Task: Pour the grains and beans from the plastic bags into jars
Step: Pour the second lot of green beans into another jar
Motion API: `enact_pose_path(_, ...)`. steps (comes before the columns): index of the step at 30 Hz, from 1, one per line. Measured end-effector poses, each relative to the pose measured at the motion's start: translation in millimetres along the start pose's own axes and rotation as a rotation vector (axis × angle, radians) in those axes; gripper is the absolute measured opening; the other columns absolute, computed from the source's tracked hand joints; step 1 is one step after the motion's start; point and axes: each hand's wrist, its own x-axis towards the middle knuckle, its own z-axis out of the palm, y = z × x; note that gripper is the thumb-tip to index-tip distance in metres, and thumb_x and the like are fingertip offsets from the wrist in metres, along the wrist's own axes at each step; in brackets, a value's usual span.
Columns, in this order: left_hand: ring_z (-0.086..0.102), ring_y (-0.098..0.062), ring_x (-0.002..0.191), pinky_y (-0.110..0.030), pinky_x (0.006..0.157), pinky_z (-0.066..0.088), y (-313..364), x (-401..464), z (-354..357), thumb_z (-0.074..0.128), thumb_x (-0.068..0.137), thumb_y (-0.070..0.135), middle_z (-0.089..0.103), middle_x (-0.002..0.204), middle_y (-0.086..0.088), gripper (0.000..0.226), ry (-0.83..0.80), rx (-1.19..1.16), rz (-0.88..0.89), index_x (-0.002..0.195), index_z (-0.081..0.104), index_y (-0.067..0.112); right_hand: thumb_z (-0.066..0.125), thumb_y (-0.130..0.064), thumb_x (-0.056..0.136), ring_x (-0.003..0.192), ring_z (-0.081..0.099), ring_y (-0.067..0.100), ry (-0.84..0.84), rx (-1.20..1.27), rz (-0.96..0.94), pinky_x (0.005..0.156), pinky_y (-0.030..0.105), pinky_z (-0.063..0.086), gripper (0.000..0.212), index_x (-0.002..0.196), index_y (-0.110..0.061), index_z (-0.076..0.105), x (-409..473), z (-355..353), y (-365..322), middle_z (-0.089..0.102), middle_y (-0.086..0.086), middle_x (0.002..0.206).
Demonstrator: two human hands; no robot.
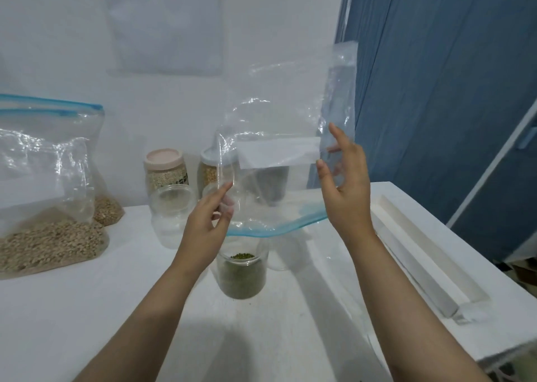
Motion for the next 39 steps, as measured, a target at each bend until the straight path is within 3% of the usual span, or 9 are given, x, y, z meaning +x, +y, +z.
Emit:
enact_pose_path(7,0.056,-0.003,0.091,-0.019,0.086,0.046,21.0,6.9,20.2,0.057,0.099,0.012,0.058,0.103,0.021,0.046,0.106,-0.079,0.038,0.134,0.054,0.041,0.06,-0.007,0.096,0.088,0.052,0.01,-0.016,-0.018,0.107,0.079,0.003,0.039,0.064,0.15,-0.031,0.036,10.3,-28.4,35.7,0.037,0.0,0.125)
enact_pose_path(11,0.061,-0.009,0.088,-0.026,0.085,0.054,33.2,7.1,53.1,0.06,0.097,0.009,0.059,0.132,0.003,0.046,0.23,-0.125,-0.037,0.137,0.056,0.031,0.061,0.003,0.092,0.097,0.042,-0.025,-0.058,0.095,0.251,0.078,0.001,0.04,0.075,0.15,-0.034,0.033,13.8,-58.5,59.6,0.02,-0.004,0.138)
enact_pose_path(14,0.061,-0.026,0.104,-0.045,0.094,0.052,39.9,3.8,84.1,0.063,0.094,0.006,0.052,0.133,0.008,0.044,0.332,-0.05,-0.031,0.13,0.062,0.032,0.058,0.008,0.092,0.097,0.052,-0.005,-0.11,0.145,0.096,0.079,0.009,0.043,0.072,0.14,-0.043,0.042,12.2,-90.4,73.0,0.028,-0.007,0.144)
enact_pose_path(16,0.065,-0.019,0.099,-0.034,0.088,0.054,45.0,3.1,104.5,0.062,0.093,0.0,0.056,0.129,0.005,0.044,0.402,-0.103,-0.07,0.126,0.064,0.027,0.058,0.006,0.093,0.11,0.054,0.005,-0.147,0.165,-0.004,0.079,0.014,0.046,0.065,0.134,-0.044,0.049,13.0,-114.5,81.1,0.037,-0.012,0.144)
enact_pose_path(23,0.072,-0.011,0.091,-0.021,0.074,0.057,62.7,7.1,149.3,0.061,0.092,0.002,0.076,0.093,-0.004,0.045,0.496,-0.813,-0.292,0.136,0.054,0.013,0.045,0.006,0.085,0.13,0.053,0.019,-0.407,0.356,-0.017,0.107,0.036,0.046,0.061,0.133,-0.032,0.048,16.7,-183.8,98.5,0.057,-0.006,0.137)
enact_pose_path(26,0.074,-0.022,0.086,-0.028,0.08,0.059,70.0,14.6,151.3,0.089,0.052,0.005,0.074,0.093,-0.015,0.092,0.462,-1.286,-0.254,0.134,0.046,0.003,0.06,-0.005,0.093,0.105,0.059,0.003,-0.424,0.047,-0.205,0.093,0.017,0.045,0.06,0.133,-0.045,0.041,33.9,-193.4,98.1,0.06,-0.02,0.127)
enact_pose_path(29,0.069,-0.038,0.103,-0.04,0.093,0.056,82.0,27.0,143.4,0.089,0.033,0.005,0.068,0.11,-0.027,0.109,0.424,-1.426,-0.149,0.131,0.042,0.002,0.064,-0.012,0.096,0.078,0.056,0.001,-0.348,-0.064,-0.274,0.082,0.025,0.045,0.056,0.138,-0.042,0.042,56.3,-192.9,90.7,0.068,-0.018,0.102)
enact_pose_path(34,0.069,-0.025,0.099,-0.031,0.079,0.057,112.3,53.9,141.6,0.07,0.08,0.015,0.062,0.116,-0.014,0.056,0.41,-1.203,-0.129,0.131,0.05,0.02,0.06,-0.014,0.091,0.058,0.048,0.011,-0.137,0.009,-0.024,0.073,0.026,0.047,0.065,0.143,-0.048,0.041,81.6,-178.4,89.5,0.068,-0.004,0.073)
enact_pose_path(39,0.052,-0.015,0.121,-0.03,0.087,0.046,85.2,46.8,192.2,0.049,0.097,0.001,0.042,0.15,-0.001,0.083,0.267,-0.286,-0.332,0.156,0.004,0.037,0.06,-0.013,0.09,0.066,0.054,0.021,-0.261,-0.064,0.409,0.073,0.031,0.05,0.074,0.154,-0.036,0.033,72.8,-154.1,149.8,0.053,0.003,0.067)
